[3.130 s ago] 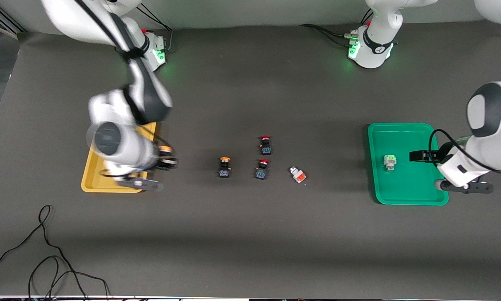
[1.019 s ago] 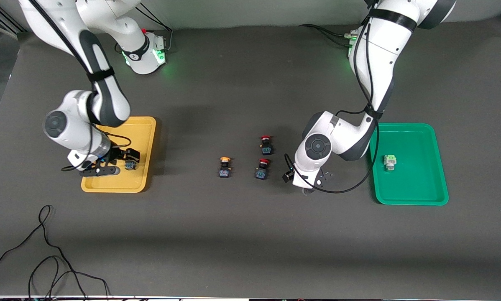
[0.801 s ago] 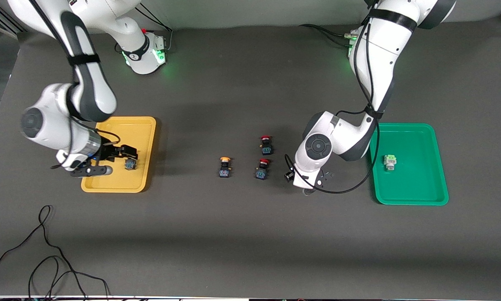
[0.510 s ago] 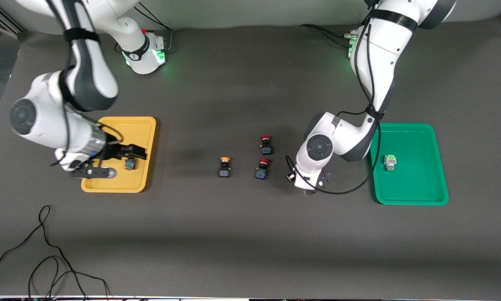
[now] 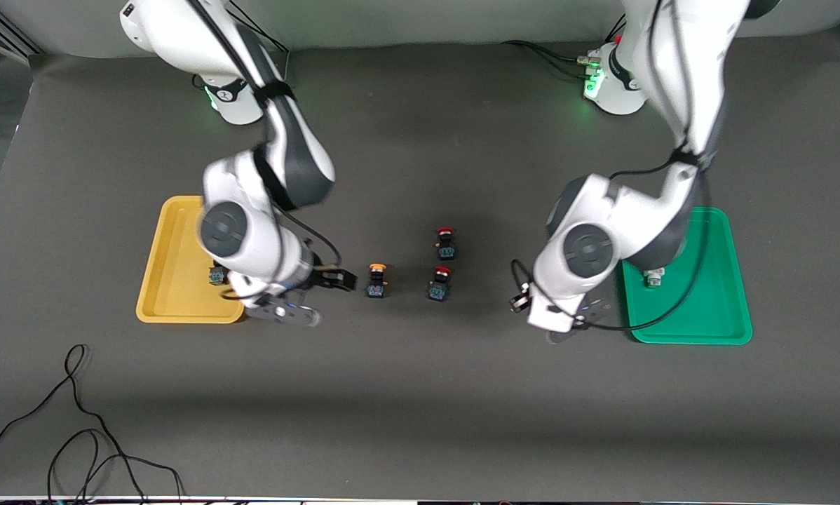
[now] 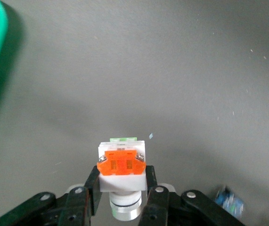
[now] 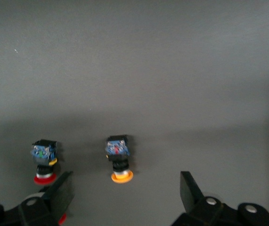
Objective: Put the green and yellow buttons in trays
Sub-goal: 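Carry the green button to the green tray while the right gripper grasps a yellow button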
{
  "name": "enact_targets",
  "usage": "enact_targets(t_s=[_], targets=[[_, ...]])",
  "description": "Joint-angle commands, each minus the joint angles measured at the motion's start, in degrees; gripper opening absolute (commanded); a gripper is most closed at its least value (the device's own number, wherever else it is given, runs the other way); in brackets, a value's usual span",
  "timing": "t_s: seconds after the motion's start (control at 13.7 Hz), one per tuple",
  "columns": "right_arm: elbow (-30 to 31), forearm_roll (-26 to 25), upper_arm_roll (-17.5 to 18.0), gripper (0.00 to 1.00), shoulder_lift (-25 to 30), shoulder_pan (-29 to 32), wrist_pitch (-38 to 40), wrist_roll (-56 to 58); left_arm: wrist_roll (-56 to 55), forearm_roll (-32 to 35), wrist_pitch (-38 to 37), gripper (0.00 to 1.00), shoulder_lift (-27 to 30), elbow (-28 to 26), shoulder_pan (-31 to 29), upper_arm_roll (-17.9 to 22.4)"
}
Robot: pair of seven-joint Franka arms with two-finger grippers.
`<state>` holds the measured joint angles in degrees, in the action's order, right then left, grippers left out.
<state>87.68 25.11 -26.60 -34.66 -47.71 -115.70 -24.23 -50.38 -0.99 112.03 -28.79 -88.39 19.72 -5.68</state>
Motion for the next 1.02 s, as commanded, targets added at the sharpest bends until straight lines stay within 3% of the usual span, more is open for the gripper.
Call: enact_targets(t_s=[0.0, 0.36, 0.58, 0.66, 0.73, 0.8, 0.95], targets=[[-1.9, 1.9, 0.8, 0.99, -5.8, -2.0, -3.5, -2.0, 12.0, -3.0, -8.9, 0.0, 7.8, -2.0, -2.7, -0.3], [8.0, 1.9, 0.9, 0.98, -9.3, -8.8, -20.7, -2.4, 28.3, -3.1, -13.1, 0.0, 15.2, -8.6, -10.4, -0.1], [9.9, 1.9, 0.9, 0.95, -10.0, -9.9, -21.7, -2.4, 41.4, -1.5, -15.3, 0.0, 17.6, -12.2, -19.8, 0.2], [10.3, 1.9, 0.9, 0.86, -9.9, -9.9, -21.8, -2.3, 43.3, 0.7, -15.3, 0.0, 17.5, -12.3, -22.2, 0.2], [10.4, 2.0, 0.9, 0.47, -9.9, -9.9, -21.7, -2.5, 44.8, 3.0, -14.7, 0.0, 17.4, -13.3, -24.5, 0.1], [10.4, 2.1, 0.9, 0.0, -9.9, -9.9, -21.6, -4.0, 48.0, 4.1, -14.1, 0.0, 17.2, -13.7, -26.7, 0.2], [10.1, 2.1, 0.8, 0.0, -9.5, -9.9, -21.8, -8.1, 55.4, 4.2, -12.2, 0.0, 16.8, -13.9, -32.7, 0.1]])
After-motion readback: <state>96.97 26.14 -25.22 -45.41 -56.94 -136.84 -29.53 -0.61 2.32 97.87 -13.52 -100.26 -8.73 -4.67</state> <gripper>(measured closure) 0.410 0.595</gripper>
